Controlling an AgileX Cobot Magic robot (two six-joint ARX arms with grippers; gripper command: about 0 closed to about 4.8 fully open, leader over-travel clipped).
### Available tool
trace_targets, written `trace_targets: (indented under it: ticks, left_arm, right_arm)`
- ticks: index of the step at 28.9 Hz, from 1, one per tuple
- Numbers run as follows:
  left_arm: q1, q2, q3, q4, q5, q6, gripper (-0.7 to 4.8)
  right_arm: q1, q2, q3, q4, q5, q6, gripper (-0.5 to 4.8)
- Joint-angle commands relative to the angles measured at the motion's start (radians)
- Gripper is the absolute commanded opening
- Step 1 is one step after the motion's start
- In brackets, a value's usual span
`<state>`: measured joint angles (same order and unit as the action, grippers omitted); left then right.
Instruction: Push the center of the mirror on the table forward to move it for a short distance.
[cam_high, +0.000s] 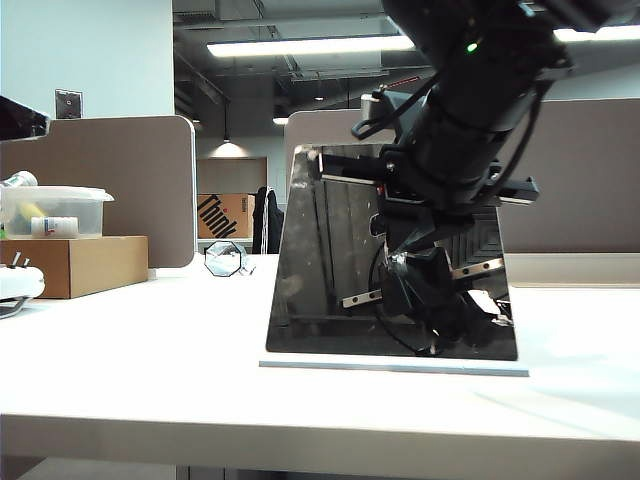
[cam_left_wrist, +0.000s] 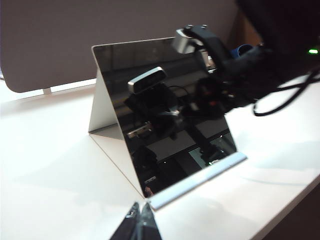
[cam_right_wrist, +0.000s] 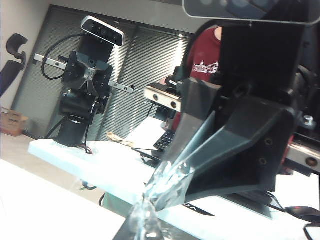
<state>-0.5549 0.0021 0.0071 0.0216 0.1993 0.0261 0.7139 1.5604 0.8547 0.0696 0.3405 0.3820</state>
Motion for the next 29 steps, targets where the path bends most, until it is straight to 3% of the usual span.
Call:
trace_targets:
  ticks: [1,12,29]
  left_arm:
    - [0.001,0.001,0.0,0.009,0.004,0.0,-0.05]
    - [0.004,0.001,0.0,0.009,0.004,0.0,-0.05]
    - [0.146,0.001,0.0,0.01,0.005,0.0,-0.05]
  right_arm:
    - [-0.034,0.047,0.061,0.018,-0.004,-0.022,-0.06]
    - [-0.136,0.214,0.235,0.048,-0.034,-0.097,-0.06]
    - [-0.297,0.513,0.554,0.092,-0.124,-0.185,-0.06]
